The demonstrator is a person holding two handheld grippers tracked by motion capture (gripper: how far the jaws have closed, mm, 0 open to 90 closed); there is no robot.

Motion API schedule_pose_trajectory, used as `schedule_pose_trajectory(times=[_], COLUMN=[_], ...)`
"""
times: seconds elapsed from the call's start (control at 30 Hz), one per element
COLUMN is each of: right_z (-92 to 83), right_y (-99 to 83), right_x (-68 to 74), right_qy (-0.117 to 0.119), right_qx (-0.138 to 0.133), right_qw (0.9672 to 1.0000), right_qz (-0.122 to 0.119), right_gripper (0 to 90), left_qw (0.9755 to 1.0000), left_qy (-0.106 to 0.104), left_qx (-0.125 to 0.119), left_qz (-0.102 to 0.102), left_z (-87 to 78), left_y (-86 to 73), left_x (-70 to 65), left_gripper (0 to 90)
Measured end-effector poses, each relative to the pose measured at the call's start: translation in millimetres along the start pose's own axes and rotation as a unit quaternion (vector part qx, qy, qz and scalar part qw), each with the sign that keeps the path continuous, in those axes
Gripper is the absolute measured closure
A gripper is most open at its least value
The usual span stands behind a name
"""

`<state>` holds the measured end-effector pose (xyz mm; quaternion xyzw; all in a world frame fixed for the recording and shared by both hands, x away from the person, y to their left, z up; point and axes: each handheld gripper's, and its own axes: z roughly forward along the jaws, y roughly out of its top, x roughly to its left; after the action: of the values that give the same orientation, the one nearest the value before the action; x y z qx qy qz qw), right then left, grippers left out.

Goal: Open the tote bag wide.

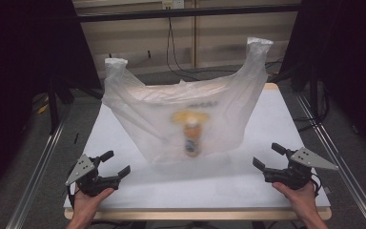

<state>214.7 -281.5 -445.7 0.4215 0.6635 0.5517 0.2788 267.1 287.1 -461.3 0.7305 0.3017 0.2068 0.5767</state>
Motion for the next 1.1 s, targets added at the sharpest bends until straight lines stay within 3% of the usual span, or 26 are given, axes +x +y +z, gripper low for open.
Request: schedule_pose_trajectory(times=[0.03,0.07,0.1,0.2,0.23,0.27,0.3,0.33,0.4,0.47,0.57,0.67,0.8,0.83,0.87,1.1], right_z=[-0.7,-1.7,-2.2,-2.6,-2.7,-2.3,-2.7,-2.8,-2.1,-1.4,1.1,4.3,7.4,8.1,9.1,10.7], right_y=[0.3,0.6,0.8,1.5,2.4,2.7,3.2,3.8,5.1,6.4,8.1,10.7,13.5,14.5,16.5,25.3], right_x=[0.6,1.0,1.2,1.6,0.5,1.1,1.2,0.4,-0.1,-0.4,0.5,1.3,2.0,2.3,3.5,7.4], right_qy=[0.000,-0.001,0.001,0.003,0.013,0.013,0.016,0.022,0.034,0.047,0.068,0.085,0.098,0.104,0.106,0.126], right_qx=[-0.001,0.002,0.005,0.010,0.012,0.009,0.009,0.008,0.010,0.012,0.016,0.023,0.029,0.030,0.030,0.029], right_qw=[1.0000,1.0000,1.0000,0.9999,0.9998,0.9999,0.9998,0.9997,0.9994,0.9988,0.9975,0.9961,0.9948,0.9942,0.9939,0.9916], right_qz=[0.000,-0.002,-0.004,-0.004,-0.005,-0.003,-0.003,-0.008,0.001,-0.008,-0.009,-0.007,-0.003,-0.004,-0.002,0.002], right_gripper=[14.0,17.3,18.4,21.9,28.0,31.0,35.8,38.9,44.6,53.7,63.8,69.9,77.1,79.1,83.8,90.0], left_qw=[1.0000,0.9998,0.9999,0.9998,0.9996,0.9998,0.9992,0.9994,0.9991,0.9988,0.9981,0.9967,0.9958,0.9942,0.9948,0.9927], left_qy=[-0.002,0.002,-0.007,-0.006,-0.015,-0.014,-0.023,-0.030,-0.037,-0.040,-0.050,-0.066,-0.067,-0.090,-0.077,-0.105], left_qx=[0.001,-0.008,0.000,0.019,0.017,0.014,0.027,0.013,0.016,0.028,0.035,0.045,0.061,0.059,0.066,0.059], left_qz=[-0.001,-0.017,-0.008,0.007,0.015,0.005,0.016,-0.005,-0.011,0.004,0.007,0.014,0.012,0.004,0.011,0.000], left_z=[1.1,3.0,2.7,3.5,3.2,4.5,3.3,5.0,5.8,6.9,9.8,13.5,15.4,16.8,17.1,15.7], left_y=[0.0,0.0,0.1,0.5,1.2,1.6,2.5,2.8,5.3,8.2,11.8,14.8,18.6,19.6,23.7,31.8], left_x=[-0.4,-3.1,-2.1,-3.0,-3.6,-5.9,-4.3,-6.9,-8.7,-11.0,-15.7,-17.6,-20.0,-19.3,-21.6,-27.5], left_gripper=[16.1,16.3,19.5,26.1,30.4,32.5,33.9,37.8,44.1,50.4,59.0,66.0,74.3,74.3,77.9,90.0])
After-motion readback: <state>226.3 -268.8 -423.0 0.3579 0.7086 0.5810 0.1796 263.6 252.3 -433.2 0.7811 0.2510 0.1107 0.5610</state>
